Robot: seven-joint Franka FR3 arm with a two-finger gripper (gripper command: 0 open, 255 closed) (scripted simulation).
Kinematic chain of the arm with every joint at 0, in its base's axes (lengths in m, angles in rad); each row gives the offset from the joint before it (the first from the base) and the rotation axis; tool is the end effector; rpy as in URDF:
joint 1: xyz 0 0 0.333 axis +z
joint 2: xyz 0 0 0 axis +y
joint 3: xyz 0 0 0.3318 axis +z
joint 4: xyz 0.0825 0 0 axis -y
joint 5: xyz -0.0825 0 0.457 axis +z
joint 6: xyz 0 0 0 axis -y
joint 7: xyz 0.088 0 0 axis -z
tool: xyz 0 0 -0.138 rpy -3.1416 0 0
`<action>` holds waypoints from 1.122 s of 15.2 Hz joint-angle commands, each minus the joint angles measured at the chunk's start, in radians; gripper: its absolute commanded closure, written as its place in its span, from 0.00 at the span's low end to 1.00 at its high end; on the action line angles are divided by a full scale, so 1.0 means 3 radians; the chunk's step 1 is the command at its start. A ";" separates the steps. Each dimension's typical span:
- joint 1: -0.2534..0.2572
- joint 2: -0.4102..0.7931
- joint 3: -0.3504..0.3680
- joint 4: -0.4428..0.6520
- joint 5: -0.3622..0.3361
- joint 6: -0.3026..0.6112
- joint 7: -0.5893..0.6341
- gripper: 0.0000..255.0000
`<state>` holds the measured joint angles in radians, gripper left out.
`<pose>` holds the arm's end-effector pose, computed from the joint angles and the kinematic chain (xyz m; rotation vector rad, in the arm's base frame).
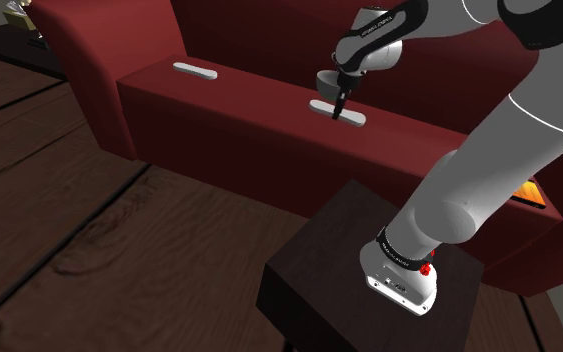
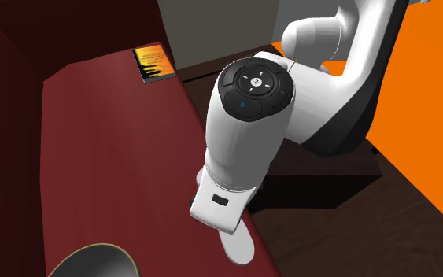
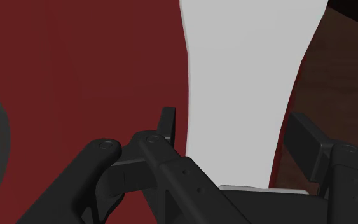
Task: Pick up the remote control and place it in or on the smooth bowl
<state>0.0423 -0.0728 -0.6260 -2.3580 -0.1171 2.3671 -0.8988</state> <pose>0.4632 -0.3078 0.2949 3.0035 0.6023 0.0353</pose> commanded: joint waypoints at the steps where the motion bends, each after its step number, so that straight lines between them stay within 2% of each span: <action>1: -0.0002 -0.0073 0.0012 0.0043 -0.0048 -0.0106 0.0035 1.00; 17: -0.0017 -0.0464 0.0125 0.0456 -0.0228 -0.0867 0.0160 1.00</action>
<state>0.0381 -0.2056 -0.5899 -2.2296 -0.1831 2.1211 -0.8508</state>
